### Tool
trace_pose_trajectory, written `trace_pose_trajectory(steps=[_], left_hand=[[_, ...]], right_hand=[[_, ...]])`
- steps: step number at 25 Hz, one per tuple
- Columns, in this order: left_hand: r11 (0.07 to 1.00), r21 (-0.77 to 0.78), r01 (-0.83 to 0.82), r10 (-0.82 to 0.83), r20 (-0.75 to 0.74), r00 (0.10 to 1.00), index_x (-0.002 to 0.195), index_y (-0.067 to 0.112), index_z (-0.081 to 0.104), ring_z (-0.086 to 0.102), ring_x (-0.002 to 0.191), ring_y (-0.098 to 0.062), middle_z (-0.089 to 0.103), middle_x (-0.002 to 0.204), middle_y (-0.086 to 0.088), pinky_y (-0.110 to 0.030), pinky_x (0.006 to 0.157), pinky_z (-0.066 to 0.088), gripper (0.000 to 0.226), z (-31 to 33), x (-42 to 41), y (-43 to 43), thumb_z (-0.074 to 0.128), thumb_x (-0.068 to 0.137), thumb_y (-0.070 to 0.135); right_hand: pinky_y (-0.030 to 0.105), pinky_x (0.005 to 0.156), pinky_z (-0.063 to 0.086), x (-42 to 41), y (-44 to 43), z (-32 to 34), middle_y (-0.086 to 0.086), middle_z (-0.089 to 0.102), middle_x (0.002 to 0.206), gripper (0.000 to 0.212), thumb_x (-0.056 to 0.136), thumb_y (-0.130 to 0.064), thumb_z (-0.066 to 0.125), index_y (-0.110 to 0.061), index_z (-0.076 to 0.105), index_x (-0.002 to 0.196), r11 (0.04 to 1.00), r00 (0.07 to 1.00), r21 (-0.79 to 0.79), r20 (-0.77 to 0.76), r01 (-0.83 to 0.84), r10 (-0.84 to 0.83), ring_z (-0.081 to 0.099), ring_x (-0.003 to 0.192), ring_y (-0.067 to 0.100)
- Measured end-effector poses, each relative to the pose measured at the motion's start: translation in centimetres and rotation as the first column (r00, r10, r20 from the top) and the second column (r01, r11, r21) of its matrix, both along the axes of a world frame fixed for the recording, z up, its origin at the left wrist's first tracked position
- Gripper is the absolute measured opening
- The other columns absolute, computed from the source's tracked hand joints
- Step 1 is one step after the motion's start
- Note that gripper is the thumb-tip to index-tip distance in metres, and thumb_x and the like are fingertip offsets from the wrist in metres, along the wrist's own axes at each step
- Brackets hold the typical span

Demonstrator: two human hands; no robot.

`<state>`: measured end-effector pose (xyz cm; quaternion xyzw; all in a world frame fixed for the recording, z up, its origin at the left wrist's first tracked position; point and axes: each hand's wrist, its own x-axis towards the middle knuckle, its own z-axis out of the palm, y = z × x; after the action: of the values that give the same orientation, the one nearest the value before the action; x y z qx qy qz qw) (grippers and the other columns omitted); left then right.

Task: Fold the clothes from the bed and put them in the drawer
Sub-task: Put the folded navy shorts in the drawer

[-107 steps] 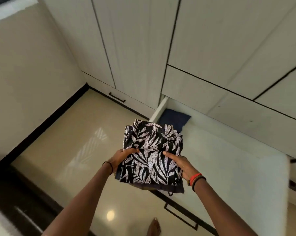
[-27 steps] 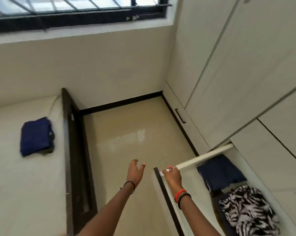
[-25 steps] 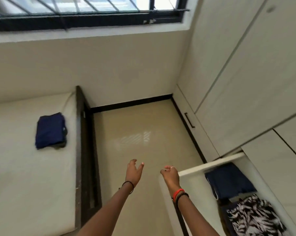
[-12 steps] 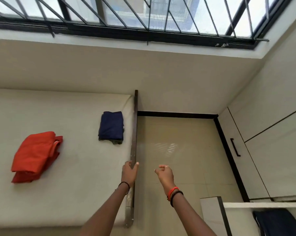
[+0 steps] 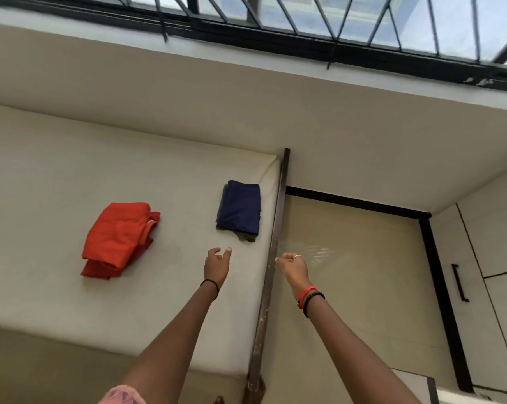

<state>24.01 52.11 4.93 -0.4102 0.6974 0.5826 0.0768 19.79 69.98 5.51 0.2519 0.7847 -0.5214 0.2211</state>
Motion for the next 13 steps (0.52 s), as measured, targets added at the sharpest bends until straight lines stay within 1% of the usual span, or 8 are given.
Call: trace_pose_trajectory(steps=[2, 4, 7, 11, 13], left_hand=[[0.999, -0.016, -0.051, 0.051, 0.005, 0.999, 0.132, 0.005, 0.045, 0.049, 0.122, -0.03, 0.051, 0.133, -0.017, -0.033, 0.101, 0.037, 0.048, 0.1, -1.3, -2.0, 0.054, 0.095, 0.034], [0.995, -0.027, -0.095, 0.095, 0.002, 0.995, 0.132, 0.005, 0.045, 0.049, 0.121, -0.03, 0.051, 0.133, -0.017, -0.033, 0.101, 0.037, 0.047, 0.3, -2.3, -3.7, 0.054, 0.095, 0.033], [0.987, -0.063, -0.147, 0.148, 0.003, 0.989, 0.133, 0.003, 0.044, 0.047, 0.124, -0.031, 0.05, 0.135, -0.017, -0.032, 0.102, 0.035, 0.048, 0.0, -3.8, -5.9, 0.053, 0.096, 0.032], [0.978, -0.077, -0.193, 0.194, 0.013, 0.981, 0.134, 0.002, 0.044, 0.045, 0.126, -0.031, 0.049, 0.137, -0.018, -0.034, 0.104, 0.034, 0.049, -1.1, -5.8, -8.0, 0.052, 0.096, 0.032], [0.977, -0.08, -0.197, 0.199, 0.015, 0.98, 0.135, 0.002, 0.043, 0.045, 0.127, -0.031, 0.048, 0.138, -0.017, -0.034, 0.104, 0.034, 0.049, -1.9, -7.3, -9.0, 0.052, 0.096, 0.031]], right_hand=[[0.027, 0.078, 0.043, -1.9, -1.2, 0.2, 0.009, 0.059, 0.107, 0.032, 0.088, -0.012, 0.062, -0.002, 0.054, 0.117, 1.0, 1.0, -0.001, 0.006, -0.014, 0.014, 0.053, 0.088, 0.018], [0.026, 0.074, 0.04, -3.8, -2.1, 0.3, 0.009, 0.058, 0.106, 0.031, 0.088, -0.012, 0.061, -0.002, 0.054, 0.117, 0.999, 0.999, -0.004, 0.007, -0.032, 0.032, 0.051, 0.088, 0.018], [0.025, 0.079, 0.039, -6.6, -3.4, -0.1, 0.012, 0.059, 0.118, 0.032, 0.088, -0.014, 0.062, -0.003, 0.055, 0.117, 0.998, 0.998, 0.002, -0.012, -0.063, 0.063, 0.051, 0.095, 0.018], [0.027, 0.083, 0.041, -9.8, -4.7, -0.7, 0.013, 0.058, 0.121, 0.034, 0.088, -0.014, 0.062, -0.003, 0.054, 0.118, 0.996, 0.996, 0.002, -0.007, -0.085, 0.085, 0.052, 0.099, 0.02], [0.028, 0.085, 0.042, -11.4, -5.3, -1.1, 0.013, 0.057, 0.122, 0.034, 0.088, -0.015, 0.062, -0.003, 0.053, 0.119, 0.996, 0.996, 0.001, -0.005, -0.088, 0.088, 0.055, 0.106, 0.024]])
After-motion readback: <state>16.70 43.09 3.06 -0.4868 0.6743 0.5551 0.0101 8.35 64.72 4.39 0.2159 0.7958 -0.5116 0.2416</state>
